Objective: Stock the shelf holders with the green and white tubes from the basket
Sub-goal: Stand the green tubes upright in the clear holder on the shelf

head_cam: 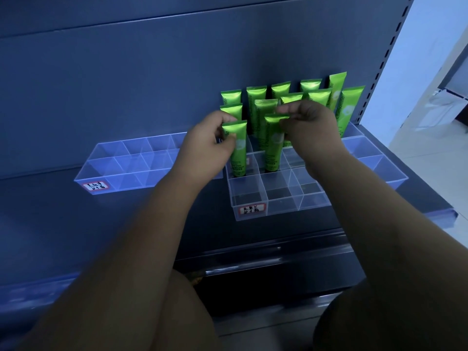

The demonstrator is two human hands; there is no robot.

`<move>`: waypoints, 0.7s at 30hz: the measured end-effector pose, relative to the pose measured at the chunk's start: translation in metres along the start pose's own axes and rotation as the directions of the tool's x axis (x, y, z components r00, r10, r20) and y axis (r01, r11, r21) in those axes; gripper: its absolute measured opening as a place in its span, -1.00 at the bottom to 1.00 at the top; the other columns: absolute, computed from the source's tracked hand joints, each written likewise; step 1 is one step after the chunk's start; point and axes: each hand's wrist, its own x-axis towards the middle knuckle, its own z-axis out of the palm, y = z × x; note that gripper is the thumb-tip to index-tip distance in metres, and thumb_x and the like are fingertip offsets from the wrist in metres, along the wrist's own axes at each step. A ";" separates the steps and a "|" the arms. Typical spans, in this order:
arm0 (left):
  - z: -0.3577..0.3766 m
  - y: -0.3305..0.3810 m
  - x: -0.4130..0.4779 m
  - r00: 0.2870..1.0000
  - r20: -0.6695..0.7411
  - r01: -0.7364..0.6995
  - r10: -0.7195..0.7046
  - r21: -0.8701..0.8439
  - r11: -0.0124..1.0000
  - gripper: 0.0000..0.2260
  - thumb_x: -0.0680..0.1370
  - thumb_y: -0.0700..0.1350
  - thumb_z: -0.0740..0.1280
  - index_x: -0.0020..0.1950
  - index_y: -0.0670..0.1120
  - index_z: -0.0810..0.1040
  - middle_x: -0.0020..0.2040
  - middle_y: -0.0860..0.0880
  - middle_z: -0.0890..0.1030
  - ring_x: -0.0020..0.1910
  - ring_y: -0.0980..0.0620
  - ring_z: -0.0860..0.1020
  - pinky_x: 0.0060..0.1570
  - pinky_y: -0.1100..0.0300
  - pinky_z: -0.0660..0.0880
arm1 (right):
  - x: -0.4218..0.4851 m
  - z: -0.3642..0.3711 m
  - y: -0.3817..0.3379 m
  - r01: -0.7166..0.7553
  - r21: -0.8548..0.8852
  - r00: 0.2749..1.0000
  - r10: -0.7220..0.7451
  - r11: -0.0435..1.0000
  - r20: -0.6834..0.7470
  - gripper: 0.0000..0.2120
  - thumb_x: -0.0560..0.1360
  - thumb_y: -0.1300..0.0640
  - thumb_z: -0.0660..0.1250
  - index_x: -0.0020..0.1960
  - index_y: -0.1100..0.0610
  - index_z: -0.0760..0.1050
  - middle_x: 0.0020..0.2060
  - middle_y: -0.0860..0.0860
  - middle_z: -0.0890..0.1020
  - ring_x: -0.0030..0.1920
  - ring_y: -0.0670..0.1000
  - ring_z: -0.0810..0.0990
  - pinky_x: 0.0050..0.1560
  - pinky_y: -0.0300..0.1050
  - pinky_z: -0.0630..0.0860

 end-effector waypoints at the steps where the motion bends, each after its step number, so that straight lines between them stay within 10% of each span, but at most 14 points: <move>1: 0.000 0.000 0.000 1.000 0.004 0.002 -0.002 -0.005 1.000 -0.77 0.58 -0.15 0.38 0.17 0.13 0.59 -0.09 -0.11 0.60 -0.08 -0.01 0.56 -0.02 0.08 0.54 | 0.000 0.000 0.000 -0.003 -0.007 1.000 0.003 1.000 -0.002 -0.66 0.50 0.41 0.27 -0.04 0.00 0.64 -0.21 0.06 0.62 -0.25 0.03 0.58 -0.20 -0.09 0.56; 6: 0.002 0.001 -0.001 1.000 0.013 0.017 -0.017 -0.024 1.000 -0.76 0.59 -0.16 0.37 0.16 0.16 0.58 -0.04 -0.12 0.61 -0.06 -0.01 0.55 -0.03 0.14 0.54 | 0.002 -0.004 0.001 0.013 -0.085 1.000 -0.012 0.996 0.015 -0.65 0.51 0.41 0.24 0.09 0.06 0.65 -0.24 -0.02 0.57 -0.47 -0.24 0.44 -0.43 -0.35 0.37; 21: -0.001 0.009 -0.004 0.999 -0.047 0.030 -0.028 0.037 0.999 -0.85 0.60 -0.06 0.35 0.15 0.09 0.58 0.09 0.17 0.64 0.08 0.10 0.59 0.12 0.03 0.57 | -0.004 -0.009 -0.009 0.088 -0.439 0.995 -0.060 0.894 0.077 -0.60 0.46 0.30 0.32 0.27 0.03 0.55 -0.10 -0.07 0.61 -0.12 -0.03 0.54 -0.36 -0.34 0.33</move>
